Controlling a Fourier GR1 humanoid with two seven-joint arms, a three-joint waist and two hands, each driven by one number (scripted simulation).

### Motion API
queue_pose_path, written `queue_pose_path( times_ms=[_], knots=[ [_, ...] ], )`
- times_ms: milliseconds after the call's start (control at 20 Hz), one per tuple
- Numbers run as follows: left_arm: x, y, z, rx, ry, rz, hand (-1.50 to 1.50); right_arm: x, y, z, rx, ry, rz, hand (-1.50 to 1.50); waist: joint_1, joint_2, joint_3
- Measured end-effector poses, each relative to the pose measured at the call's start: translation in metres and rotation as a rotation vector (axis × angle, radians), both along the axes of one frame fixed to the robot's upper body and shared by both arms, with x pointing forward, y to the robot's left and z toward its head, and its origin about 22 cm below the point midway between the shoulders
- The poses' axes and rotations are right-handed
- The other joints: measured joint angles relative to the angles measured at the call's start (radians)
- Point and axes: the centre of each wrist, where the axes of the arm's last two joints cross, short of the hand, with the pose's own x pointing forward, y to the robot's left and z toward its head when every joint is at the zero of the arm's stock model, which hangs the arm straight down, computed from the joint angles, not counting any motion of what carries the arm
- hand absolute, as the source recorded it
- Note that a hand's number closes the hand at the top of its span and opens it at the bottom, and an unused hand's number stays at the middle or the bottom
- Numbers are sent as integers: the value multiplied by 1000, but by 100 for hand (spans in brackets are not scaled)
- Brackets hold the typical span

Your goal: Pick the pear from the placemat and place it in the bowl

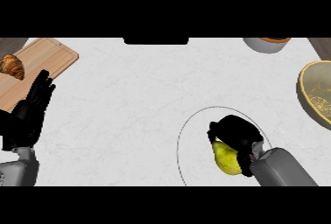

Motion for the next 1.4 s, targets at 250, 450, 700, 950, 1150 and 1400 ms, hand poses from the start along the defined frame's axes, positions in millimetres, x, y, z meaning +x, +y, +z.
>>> queue_pose_path(
  times_ms=[250,450,700,950,1150,1400],
  knots=[
    [3,0,4,-3,1,12,0,-5,-29,7,66,-99,-104,150,-7,6,8],
    [2,5,3,2,5,30,0,-19,-75,21,119,-191,-240,150,-20,5,10],
    [-3,6,-4,-4,7,37,0,-48,-108,62,180,-377,-319,150,-30,3,11],
    [-4,4,-2,-4,9,38,0,-61,-129,120,325,-627,-428,150,-36,0,11],
    [-5,0,-3,-2,8,33,0,-78,-143,161,442,-718,-511,150,-28,2,10],
    [-2,-5,-2,-3,7,15,0,-84,-173,194,503,-762,-613,150,-13,6,10]
  ],
)
